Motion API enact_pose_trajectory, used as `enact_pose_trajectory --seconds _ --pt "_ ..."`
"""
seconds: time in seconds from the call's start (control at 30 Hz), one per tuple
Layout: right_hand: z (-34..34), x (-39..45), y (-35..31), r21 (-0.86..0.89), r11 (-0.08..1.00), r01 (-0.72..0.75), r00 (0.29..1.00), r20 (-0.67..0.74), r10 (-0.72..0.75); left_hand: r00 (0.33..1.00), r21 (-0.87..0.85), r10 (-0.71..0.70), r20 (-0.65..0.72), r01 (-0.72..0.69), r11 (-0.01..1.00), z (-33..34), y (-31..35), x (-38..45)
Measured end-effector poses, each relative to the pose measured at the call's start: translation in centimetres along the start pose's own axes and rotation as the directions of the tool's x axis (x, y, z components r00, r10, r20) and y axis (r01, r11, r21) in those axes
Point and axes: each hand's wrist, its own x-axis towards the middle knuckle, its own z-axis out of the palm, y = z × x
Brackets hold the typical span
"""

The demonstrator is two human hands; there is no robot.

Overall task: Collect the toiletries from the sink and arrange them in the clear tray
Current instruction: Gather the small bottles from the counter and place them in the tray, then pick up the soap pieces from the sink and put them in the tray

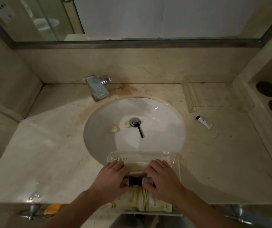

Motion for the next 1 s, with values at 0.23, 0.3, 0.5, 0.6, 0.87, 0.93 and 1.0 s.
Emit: enact_pose_trajectory --seconds 0.23,0.3,0.5,0.6,0.87,0.93,1.0 --pt "-0.1 1.3 0.2 0.046 0.999 0.017 0.998 -0.054 -0.014 0.99 -0.181 -0.014 -0.137 -0.012 0.983 -1.4 -0.4 1.7" --pt "-0.4 2.7 0.4 0.108 0.994 -0.007 0.991 -0.134 0.021 0.979 -0.21 -0.12 -0.165 0.084 0.974 -2.0 -1.3 3.2" --pt "-1.2 10.1 2.4 0.316 0.917 -0.244 0.956 -0.08 0.282 0.799 -0.353 -0.601 -0.024 0.556 0.752 -2.0 -7.2 10.3" --pt "-0.2 14.3 4.0 0.342 0.876 -0.34 0.939 0.073 0.336 0.738 -0.303 -0.667 0.106 0.662 0.685 -0.5 -10.2 13.1" --pt "6.8 22.7 8.1 0.196 0.925 -0.326 0.873 0.437 0.215 0.706 -0.217 -0.656 0.267 0.707 0.673 5.5 -15.0 17.0" --pt "8.4 23.9 8.8 0.166 0.932 -0.323 0.84 0.503 0.201 0.713 -0.212 -0.638 0.292 0.699 0.683 6.6 -15.6 17.5" --pt "9.5 24.9 9.3 0.122 0.942 -0.312 0.814 0.545 0.199 0.711 -0.199 -0.631 0.31 0.697 0.689 7.4 -16.2 17.9"
